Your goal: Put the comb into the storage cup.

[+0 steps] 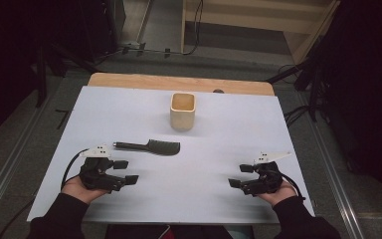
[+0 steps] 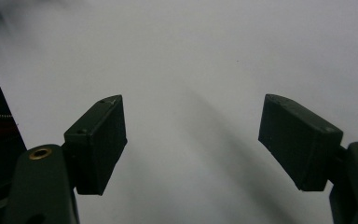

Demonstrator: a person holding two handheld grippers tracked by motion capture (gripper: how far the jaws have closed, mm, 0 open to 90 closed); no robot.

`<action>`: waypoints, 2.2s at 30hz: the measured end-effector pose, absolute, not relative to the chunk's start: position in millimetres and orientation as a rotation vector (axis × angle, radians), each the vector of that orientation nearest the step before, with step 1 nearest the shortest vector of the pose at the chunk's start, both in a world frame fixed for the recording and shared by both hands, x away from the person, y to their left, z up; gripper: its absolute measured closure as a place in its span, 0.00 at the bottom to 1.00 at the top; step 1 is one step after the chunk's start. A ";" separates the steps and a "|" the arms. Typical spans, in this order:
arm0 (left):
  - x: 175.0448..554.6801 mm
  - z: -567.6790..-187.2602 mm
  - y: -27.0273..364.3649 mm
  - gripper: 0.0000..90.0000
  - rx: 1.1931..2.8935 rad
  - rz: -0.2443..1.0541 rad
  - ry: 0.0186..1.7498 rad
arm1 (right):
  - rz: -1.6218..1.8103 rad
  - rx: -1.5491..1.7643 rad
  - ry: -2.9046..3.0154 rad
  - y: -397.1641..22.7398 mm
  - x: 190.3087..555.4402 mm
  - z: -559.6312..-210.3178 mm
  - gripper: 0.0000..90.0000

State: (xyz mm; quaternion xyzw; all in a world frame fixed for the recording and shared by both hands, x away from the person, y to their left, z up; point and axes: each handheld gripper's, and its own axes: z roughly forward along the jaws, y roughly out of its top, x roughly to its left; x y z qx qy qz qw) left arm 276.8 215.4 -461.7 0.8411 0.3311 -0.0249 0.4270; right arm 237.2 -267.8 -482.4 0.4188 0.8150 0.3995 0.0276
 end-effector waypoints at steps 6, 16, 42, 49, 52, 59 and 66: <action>278.1 -461.1 215.5 0.28 2.108 -0.054 0.836 | 1.241 1.315 2.525 -268.8 239.2 -484.1 0.24; 278.0 -460.6 214.6 0.30 2.114 -0.050 0.836 | 1.229 1.311 2.529 -268.9 240.3 -483.9 0.23; 277.1 -460.0 214.0 0.30 2.119 -0.065 0.847 | 1.237 1.282 2.551 -265.6 240.9 -484.5 0.23; 277.3 -460.9 213.3 0.30 2.118 -0.080 0.852 | 1.239 1.293 2.549 -265.6 241.0 -484.6 0.23; 277.3 -460.8 212.9 0.30 2.126 -0.094 0.847 | 1.238 1.292 2.550 -265.5 241.0 -484.7 0.23; 278.4 -460.5 213.7 0.29 2.124 -0.096 0.867 | 1.235 1.294 2.554 -265.5 241.3 -485.0 0.23; 283.2 -450.0 220.0 0.26 2.093 -0.041 0.925 | 1.239 1.294 2.553 -265.1 240.9 -484.6 0.23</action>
